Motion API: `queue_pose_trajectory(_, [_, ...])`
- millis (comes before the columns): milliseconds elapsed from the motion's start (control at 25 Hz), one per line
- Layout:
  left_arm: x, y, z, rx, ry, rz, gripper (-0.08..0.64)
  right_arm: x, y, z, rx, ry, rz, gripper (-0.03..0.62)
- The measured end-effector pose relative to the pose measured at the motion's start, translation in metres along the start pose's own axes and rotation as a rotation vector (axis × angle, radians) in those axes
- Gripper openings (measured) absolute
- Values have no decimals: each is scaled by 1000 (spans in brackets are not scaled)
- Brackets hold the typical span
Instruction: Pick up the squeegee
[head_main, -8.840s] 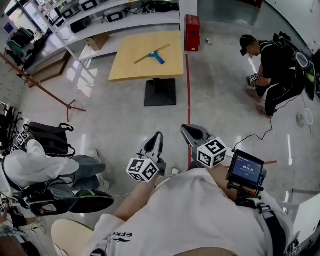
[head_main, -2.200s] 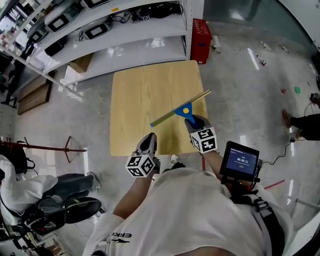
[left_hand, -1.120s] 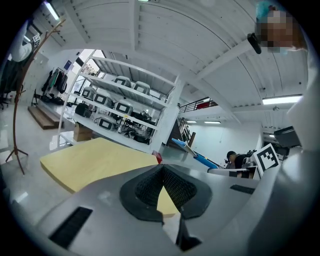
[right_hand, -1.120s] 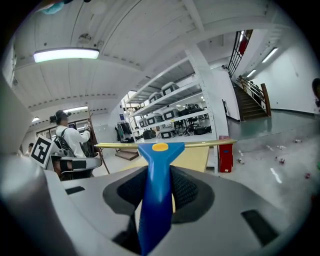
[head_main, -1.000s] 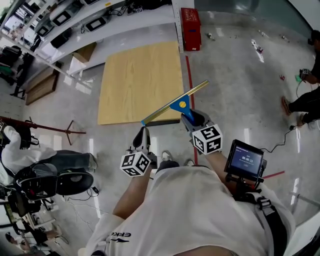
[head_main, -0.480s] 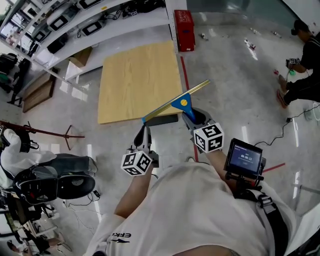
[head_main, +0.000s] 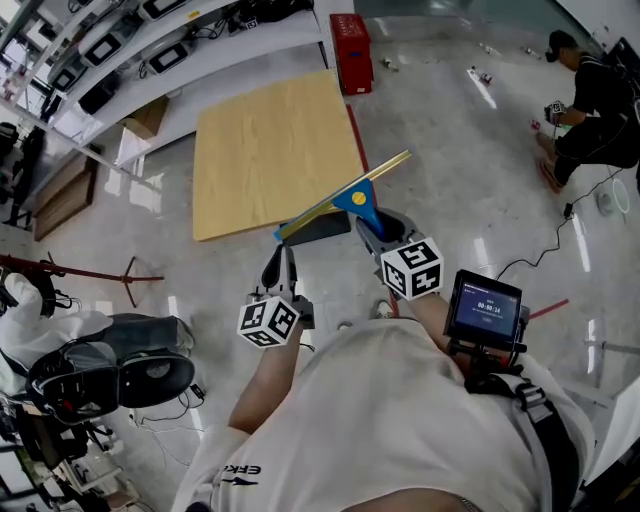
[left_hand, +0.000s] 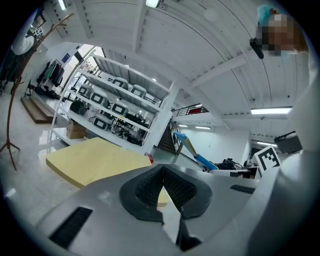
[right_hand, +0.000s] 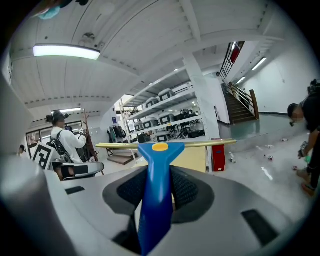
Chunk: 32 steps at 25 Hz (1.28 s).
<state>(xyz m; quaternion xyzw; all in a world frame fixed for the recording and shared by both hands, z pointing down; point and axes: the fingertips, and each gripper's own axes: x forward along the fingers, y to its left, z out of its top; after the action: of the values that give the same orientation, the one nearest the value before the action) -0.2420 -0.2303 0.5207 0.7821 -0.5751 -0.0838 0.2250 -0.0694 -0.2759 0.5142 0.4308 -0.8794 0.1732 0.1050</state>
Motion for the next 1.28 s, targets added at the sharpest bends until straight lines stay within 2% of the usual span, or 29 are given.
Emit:
queue_pose_trajectory(560, [-29, 23, 7, -1, 9, -16, 5, 2, 37, -2, -13, -5, -13, 132])
queue_pose_trajectory(1280, [-45, 24, 10, -26, 8, -59, 5, -10, 59, -4, -25, -4, -48, 132])
